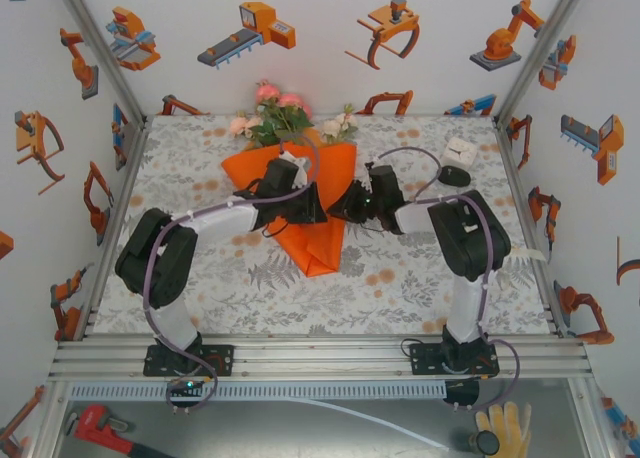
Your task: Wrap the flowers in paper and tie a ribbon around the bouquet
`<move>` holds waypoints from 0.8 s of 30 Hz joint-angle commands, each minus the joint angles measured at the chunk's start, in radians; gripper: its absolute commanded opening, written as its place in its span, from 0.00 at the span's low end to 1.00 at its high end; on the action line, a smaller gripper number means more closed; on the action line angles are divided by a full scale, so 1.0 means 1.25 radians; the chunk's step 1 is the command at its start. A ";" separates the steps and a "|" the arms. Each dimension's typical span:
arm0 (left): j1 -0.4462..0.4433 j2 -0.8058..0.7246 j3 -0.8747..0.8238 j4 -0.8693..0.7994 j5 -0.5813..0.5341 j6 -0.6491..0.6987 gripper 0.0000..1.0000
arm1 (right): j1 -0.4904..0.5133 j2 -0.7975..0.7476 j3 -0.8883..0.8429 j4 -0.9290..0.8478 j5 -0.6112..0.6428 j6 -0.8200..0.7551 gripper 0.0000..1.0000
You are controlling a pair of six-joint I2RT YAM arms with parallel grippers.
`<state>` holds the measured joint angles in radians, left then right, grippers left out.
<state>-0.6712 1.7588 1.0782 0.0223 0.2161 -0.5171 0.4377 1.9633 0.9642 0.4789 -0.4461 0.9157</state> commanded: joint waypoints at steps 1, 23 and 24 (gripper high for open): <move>-0.006 -0.049 -0.043 -0.044 -0.059 0.035 0.43 | -0.004 0.010 0.036 -0.034 -0.004 -0.028 0.27; -0.027 -0.040 -0.154 -0.039 -0.037 0.021 0.42 | -0.146 0.203 0.328 -0.126 -0.050 -0.039 0.30; -0.028 -0.043 -0.154 -0.039 -0.038 0.021 0.42 | -0.150 0.212 0.343 -0.132 -0.052 -0.037 0.30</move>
<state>-0.6937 1.7134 0.9104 -0.0097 0.1680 -0.4770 0.2611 2.2059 1.3380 0.3531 -0.4873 0.8822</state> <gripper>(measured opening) 0.422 0.294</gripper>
